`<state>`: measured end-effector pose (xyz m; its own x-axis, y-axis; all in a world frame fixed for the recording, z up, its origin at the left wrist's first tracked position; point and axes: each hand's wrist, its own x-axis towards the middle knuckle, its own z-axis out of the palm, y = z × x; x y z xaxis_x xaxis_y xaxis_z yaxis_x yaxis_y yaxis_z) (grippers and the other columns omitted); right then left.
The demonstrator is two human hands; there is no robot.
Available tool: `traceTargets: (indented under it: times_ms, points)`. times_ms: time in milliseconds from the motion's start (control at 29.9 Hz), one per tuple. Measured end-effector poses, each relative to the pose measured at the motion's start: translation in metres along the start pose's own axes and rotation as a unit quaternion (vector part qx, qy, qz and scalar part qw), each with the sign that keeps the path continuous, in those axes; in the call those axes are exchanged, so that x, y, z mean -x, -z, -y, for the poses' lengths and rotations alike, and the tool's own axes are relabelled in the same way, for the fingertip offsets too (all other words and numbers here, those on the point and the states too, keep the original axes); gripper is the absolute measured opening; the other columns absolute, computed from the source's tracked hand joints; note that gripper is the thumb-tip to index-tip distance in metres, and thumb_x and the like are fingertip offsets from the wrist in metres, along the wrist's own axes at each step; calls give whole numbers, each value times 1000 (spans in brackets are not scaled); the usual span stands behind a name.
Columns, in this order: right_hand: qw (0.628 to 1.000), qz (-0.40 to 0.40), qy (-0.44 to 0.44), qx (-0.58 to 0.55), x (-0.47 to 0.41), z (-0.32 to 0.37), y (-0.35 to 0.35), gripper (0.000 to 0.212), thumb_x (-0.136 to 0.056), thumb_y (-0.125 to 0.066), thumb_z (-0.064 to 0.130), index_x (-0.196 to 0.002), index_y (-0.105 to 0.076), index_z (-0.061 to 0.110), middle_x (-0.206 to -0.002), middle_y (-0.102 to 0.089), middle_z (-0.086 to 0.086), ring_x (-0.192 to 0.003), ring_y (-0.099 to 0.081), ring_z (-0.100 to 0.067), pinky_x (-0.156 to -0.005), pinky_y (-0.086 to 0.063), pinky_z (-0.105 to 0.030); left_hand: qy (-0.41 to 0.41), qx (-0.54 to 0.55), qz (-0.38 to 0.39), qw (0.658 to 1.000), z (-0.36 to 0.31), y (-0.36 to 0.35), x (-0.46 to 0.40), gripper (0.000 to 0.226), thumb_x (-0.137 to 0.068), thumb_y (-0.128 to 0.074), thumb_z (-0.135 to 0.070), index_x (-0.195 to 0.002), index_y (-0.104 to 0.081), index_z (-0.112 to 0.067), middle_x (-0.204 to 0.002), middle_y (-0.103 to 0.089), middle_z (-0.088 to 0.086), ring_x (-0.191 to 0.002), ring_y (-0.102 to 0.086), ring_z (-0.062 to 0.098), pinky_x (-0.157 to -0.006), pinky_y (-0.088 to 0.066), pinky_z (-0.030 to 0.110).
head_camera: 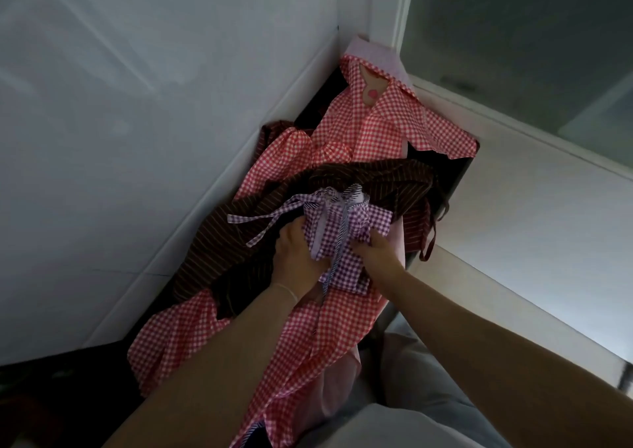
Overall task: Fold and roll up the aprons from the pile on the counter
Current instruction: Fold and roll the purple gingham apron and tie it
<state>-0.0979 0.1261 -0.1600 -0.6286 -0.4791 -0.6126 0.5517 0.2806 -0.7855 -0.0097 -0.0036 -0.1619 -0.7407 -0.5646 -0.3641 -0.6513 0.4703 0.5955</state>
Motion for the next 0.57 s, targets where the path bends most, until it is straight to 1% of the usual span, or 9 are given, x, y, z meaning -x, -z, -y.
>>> traceTargets:
  times_ms: [100, 134, 201, 234, 268, 368, 469, 536, 569]
  points:
    - [954, -38, 110, 277, 1, 10, 2, 24, -96, -52, 28, -117, -53, 15, -102, -57, 8, -92, -52, -9, -78, -40, -23, 7, -42, 22, 999, 0, -2, -8, 101, -74, -74, -46, -151, -15, -18, -147, -33, 10, -134, -32, 34, -105, -36, 50]
    - [929, -77, 140, 334, 1, 12, 1, 26, -94, -54, 35, -113, -55, 16, -102, -57, 6, -92, -51, -10, -80, -42, -27, 2, -61, 25, 998, 1, -2, -10, 99, -76, -72, -46, -151, -14, -18, -148, -33, 9, -133, -32, 34, -105, -35, 49]
    - [883, -156, 166, 411, -5, 14, 2, 31, -90, -55, 44, -107, -60, 19, -119, -51, 0, -109, -45, -20, -99, -40, -40, -4, -85, 36, 996, 1, -3, -15, 95, -77, -67, -48, -151, -15, -19, -147, -34, 7, -132, -34, 33, -105, -35, 48]
    - [882, -172, 146, 415, -9, 14, 4, 32, -88, -56, 45, -107, -62, 21, -130, -43, -2, -119, -38, -25, -104, -34, -44, 3, -81, 47, 996, -1, -2, -16, 94, -76, -65, -51, -151, -17, -19, -146, -35, 7, -131, -35, 32, -105, -36, 48]
    - [902, -172, 108, 382, -12, 16, 7, 31, -88, -58, 44, -109, -63, 21, -138, -34, -3, -124, -31, -28, -106, -30, -44, 1, -66, 50, 997, 1, -4, -18, 94, -74, -62, -55, -150, -20, -20, -144, -37, 6, -130, -38, 31, -104, -38, 49]
    - [964, -138, 39, 224, -18, 18, 14, 35, -90, -61, 33, -120, -61, 15, -146, -23, -5, -127, -31, -24, -102, -30, -27, 7, 36, 35, 999, -5, -7, -18, 85, -76, -64, -56, -145, -29, -21, -138, -43, 4, -123, -47, 23, -98, -46, 49]
    - [976, -119, 30, 178, -22, 15, 19, 32, -90, -61, 28, -117, -62, 10, -140, -32, -5, -121, -36, -18, -99, -30, -21, 36, 139, 19, 990, -17, -8, -18, 72, -81, -73, -36, -136, -32, -16, -124, -50, 0, -111, -55, 18, -91, -51, 39]
    - [979, -117, -6, 166, -26, 17, 24, 31, -87, -62, 30, -111, -59, 11, -126, -48, -11, -115, -49, -26, -99, -43, -33, 60, 175, 21, 982, -22, -6, -25, 80, -77, -78, -33, -138, -29, -16, -124, -50, -1, -113, -54, 17, -89, -50, 33]
    - [980, -120, -15, 156, -28, 19, 27, 37, -87, -63, 27, -117, -55, 7, -112, -54, -11, -107, -54, -28, -94, -48, -41, 76, 182, 32, 980, -25, -5, -29, 89, -74, -80, -34, -142, -24, -15, -131, -48, 1, -116, -52, 19, -92, -49, 35]
